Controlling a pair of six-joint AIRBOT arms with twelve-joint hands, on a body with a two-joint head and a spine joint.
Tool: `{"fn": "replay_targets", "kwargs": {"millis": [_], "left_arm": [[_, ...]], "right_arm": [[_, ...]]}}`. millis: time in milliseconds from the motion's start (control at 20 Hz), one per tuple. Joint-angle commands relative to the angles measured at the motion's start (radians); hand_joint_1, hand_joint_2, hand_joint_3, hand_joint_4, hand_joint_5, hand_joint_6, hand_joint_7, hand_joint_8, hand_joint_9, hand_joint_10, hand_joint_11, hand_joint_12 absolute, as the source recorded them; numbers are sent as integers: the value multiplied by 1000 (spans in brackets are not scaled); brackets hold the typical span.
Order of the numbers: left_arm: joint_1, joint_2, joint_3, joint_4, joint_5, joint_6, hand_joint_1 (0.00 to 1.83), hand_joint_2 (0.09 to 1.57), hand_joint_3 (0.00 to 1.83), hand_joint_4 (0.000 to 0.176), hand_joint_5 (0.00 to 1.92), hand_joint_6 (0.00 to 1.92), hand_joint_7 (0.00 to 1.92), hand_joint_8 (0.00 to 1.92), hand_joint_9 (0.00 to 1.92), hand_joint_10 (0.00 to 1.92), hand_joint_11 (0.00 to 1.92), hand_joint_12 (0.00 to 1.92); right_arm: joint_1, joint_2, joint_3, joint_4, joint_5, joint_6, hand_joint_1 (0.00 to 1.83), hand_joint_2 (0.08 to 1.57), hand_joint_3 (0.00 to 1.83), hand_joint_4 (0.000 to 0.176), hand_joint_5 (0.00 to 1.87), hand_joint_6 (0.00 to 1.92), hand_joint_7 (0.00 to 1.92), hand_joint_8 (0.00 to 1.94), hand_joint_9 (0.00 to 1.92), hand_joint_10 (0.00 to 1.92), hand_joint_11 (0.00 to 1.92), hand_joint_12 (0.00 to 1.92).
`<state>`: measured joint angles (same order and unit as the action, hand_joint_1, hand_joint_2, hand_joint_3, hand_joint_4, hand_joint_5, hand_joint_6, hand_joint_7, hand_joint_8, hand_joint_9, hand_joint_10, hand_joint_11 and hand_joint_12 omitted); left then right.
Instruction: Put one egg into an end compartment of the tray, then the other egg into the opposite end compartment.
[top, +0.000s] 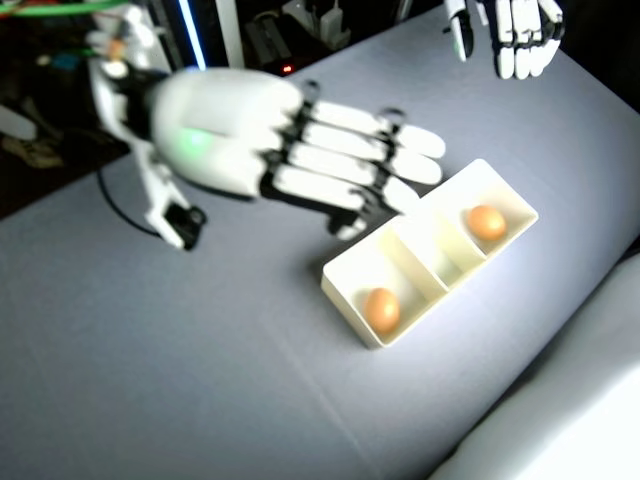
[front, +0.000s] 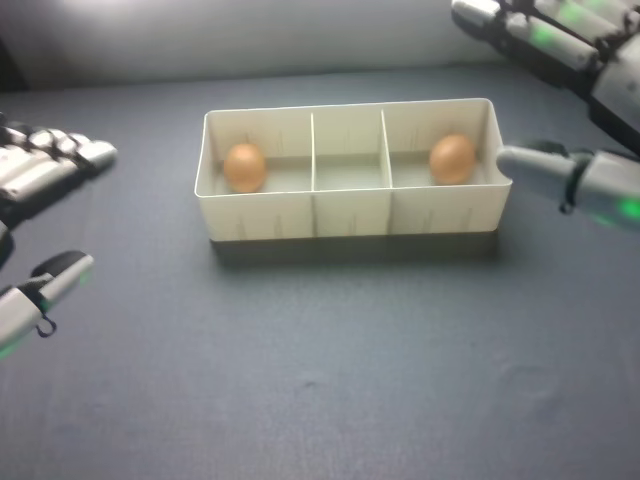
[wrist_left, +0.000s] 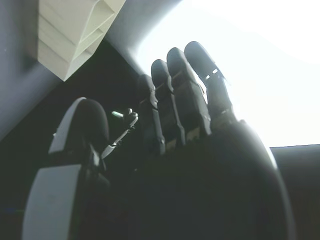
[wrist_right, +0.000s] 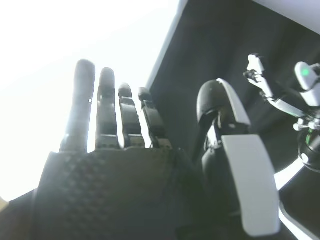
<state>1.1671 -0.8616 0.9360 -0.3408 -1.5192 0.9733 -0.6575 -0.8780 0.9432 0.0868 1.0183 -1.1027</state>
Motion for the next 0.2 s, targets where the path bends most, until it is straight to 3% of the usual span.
{"fn": "replay_targets", "kwargs": {"millis": [0, 50, 100, 150], "left_arm": [[-1, 9, 3, -8, -162, -3, 680, 1394, 0, 1, 182, 0, 256, 0, 283, 0, 0, 890], [10, 9, 1, -15, -182, -8, 694, 1382, 0, 4, 148, 0, 220, 0, 244, 0, 0, 842], [17, 10, -2, -19, -202, -11, 620, 1392, 1, 0, 107, 0, 170, 0, 222, 0, 0, 910], [18, 12, -6, -20, -208, -19, 620, 1392, 1, 0, 107, 0, 170, 0, 222, 0, 0, 910]], "right_arm": [[-4, 18, -9, 12, 213, 5, 280, 1340, 0, 48, 0, 0, 0, 0, 20, 21, 0, 1507], [-34, 33, -25, 12, 263, 8, 293, 1345, 0, 48, 0, 0, 0, 0, 16, 28, 0, 1414], [-64, 46, -38, 12, 309, 15, 267, 1340, 0, 56, 0, 0, 0, 0, 7, 36, 0, 1294], [-96, 60, -52, 12, 362, 26, 267, 1340, 0, 56, 0, 0, 0, 0, 7, 36, 0, 1294]]}}
